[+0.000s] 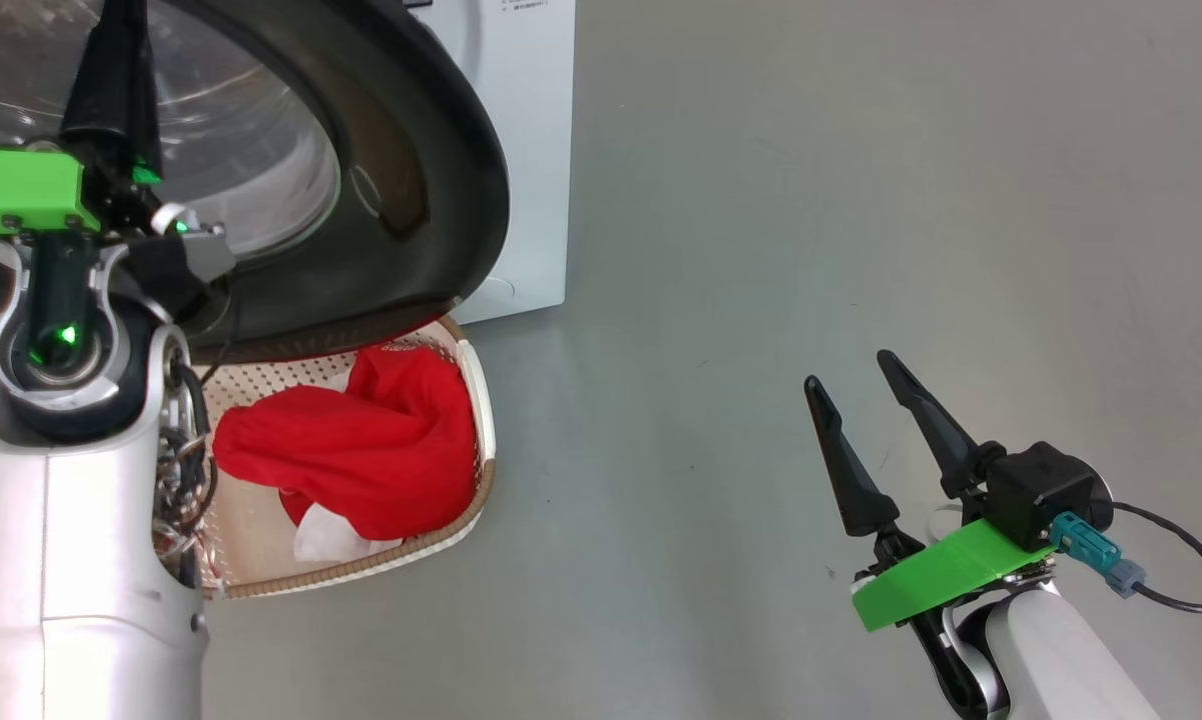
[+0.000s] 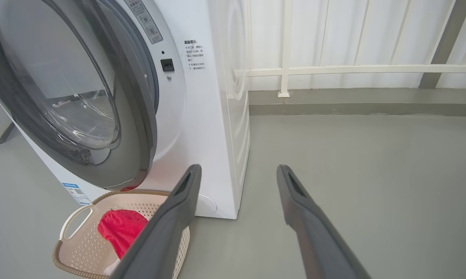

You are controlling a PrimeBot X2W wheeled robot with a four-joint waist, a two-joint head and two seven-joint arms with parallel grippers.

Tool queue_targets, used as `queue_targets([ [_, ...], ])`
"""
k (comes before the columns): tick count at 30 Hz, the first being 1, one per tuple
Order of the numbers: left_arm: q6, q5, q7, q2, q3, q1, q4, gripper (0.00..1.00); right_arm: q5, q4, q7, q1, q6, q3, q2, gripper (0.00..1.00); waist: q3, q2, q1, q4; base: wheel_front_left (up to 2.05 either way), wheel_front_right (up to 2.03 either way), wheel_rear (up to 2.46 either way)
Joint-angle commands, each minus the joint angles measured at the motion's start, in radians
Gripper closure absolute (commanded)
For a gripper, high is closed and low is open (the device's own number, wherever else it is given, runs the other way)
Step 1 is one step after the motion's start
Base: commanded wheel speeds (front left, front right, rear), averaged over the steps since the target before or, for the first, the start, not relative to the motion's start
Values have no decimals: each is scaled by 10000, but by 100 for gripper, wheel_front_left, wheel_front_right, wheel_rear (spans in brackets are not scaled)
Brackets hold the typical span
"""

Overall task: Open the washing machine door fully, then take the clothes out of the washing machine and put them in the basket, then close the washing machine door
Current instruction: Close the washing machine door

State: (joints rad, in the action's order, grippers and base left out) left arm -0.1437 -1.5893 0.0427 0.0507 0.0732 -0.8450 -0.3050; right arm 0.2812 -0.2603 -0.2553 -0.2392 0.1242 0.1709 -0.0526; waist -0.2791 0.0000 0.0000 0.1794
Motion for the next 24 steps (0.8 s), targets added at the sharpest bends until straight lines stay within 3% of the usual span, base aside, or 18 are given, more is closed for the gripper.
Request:
queue_targets([
  [1,206,-6,86,371,215,-332,112,100,37,233,-65,-228,65,161,24,0,15,0,0,-6,0,0,0],
  [6,457,-179,347,331,170,-166,-151,100,-15,120,-65,-194,65,93,24,0,205,0,0,-81,0,0,0],
  [7,506,-218,392,327,183,-66,-153,81,-14,88,-65,-178,65,86,24,0,276,0,0,-97,0,0,0],
  [8,506,-218,392,327,183,-66,-153,81,-14,88,-65,-178,65,86,24,0,276,0,0,-97,0,0,0],
  [9,570,-228,401,329,204,56,-122,49,-2,68,-65,-164,65,85,24,0,354,0,0,-115,0,0,0],
  [10,634,-253,431,328,223,196,-65,0,13,51,-65,-143,65,90,24,0,439,0,0,-130,0,0,0],
  [19,1114,579,315,857,48,2117,894,0,133,-94,-65,118,65,246,24,0,1377,0,0,-306,0,0,0],
  [24,1200,1721,-282,1285,-164,3407,1420,0,141,-206,-65,382,65,276,24,0,2040,0,0,-446,0,0,0],
])
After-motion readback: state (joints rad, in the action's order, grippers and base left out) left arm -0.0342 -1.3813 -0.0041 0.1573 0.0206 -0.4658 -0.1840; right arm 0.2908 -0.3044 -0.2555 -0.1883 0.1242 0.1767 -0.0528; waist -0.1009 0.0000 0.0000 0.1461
